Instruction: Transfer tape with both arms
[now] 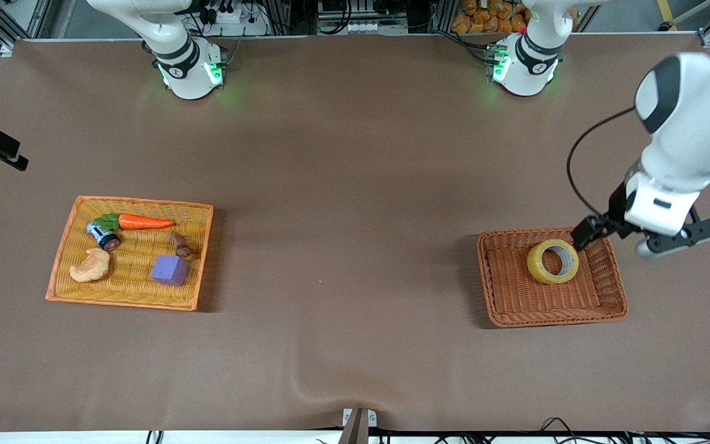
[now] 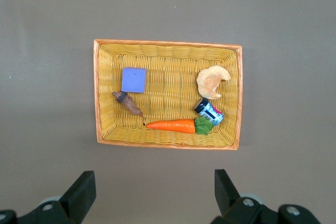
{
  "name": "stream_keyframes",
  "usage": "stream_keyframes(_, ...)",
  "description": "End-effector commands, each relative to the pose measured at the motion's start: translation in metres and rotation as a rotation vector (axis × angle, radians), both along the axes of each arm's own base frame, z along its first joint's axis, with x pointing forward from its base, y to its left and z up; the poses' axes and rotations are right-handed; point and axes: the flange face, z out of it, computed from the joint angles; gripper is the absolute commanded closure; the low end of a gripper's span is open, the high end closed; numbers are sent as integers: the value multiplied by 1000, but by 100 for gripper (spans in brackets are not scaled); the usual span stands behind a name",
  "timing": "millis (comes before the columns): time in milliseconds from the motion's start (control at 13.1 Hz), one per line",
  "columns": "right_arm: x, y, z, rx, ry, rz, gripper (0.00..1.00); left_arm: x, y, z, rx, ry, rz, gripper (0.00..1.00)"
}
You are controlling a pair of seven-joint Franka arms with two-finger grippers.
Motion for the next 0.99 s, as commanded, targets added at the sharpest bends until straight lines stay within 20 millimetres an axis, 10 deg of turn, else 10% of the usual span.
stream_keyframes(0, 3, -4, 4, 8, -5, -2, 0, -33, 23, 43, -18, 41, -96, 0)
stream_keyframes(230, 3, -3, 4, 8, -5, 0, 0, -41, 42, 60, -1, 112, -121, 0)
stream_keyframes(918, 2, -4, 3, 7, -3, -2, 0, -62, 7, 111, 23, 205, -408, 0)
